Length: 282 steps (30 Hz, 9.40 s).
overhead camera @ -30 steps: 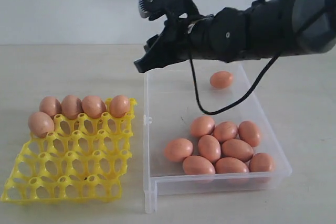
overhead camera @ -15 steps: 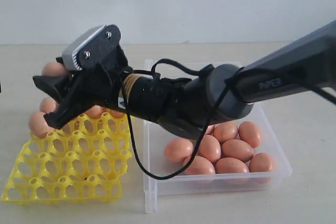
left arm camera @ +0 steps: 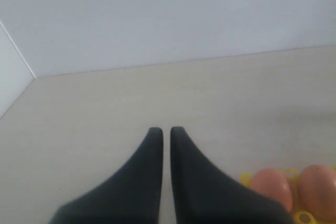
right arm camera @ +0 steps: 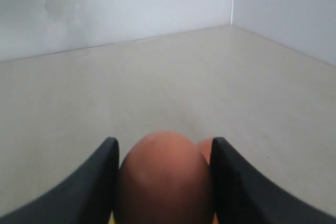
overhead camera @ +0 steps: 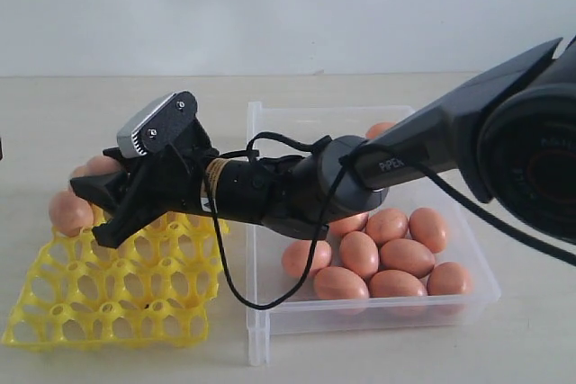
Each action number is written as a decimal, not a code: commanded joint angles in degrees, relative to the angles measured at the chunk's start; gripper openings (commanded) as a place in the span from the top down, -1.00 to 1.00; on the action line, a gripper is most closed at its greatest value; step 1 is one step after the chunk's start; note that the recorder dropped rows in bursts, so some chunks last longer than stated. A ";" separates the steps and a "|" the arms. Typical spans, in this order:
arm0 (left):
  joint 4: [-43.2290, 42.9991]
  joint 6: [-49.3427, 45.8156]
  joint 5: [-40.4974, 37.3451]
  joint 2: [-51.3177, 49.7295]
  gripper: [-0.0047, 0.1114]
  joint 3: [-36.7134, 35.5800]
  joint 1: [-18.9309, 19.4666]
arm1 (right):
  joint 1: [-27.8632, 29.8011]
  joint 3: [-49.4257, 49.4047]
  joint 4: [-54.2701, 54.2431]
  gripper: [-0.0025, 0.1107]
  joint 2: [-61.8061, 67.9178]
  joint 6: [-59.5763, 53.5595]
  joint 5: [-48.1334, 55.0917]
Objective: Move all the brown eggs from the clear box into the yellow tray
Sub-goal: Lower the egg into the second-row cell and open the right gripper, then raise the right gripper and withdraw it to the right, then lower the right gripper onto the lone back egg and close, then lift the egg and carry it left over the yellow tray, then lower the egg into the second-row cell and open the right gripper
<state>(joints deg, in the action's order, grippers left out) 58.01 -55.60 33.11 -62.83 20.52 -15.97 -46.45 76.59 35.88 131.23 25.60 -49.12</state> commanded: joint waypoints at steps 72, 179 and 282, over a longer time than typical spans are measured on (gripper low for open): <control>-1.64 0.75 -0.01 0.45 0.85 -0.15 0.11 | 0.17 8.10 18.13 -0.02 -9.11 17.54 24.28; -2.35 0.75 -1.89 0.45 0.85 -0.15 0.11 | 21.97 8.87 -40.57 0.96 -18.40 -41.38 70.18; -2.49 0.75 -3.01 0.45 0.85 -0.15 0.11 | 7.17 -0.40 16.25 0.65 2.21 1.36 0.98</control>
<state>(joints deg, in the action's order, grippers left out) 55.60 -55.49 30.05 -62.83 20.52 -15.97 -39.33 75.92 52.52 133.63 27.66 -48.57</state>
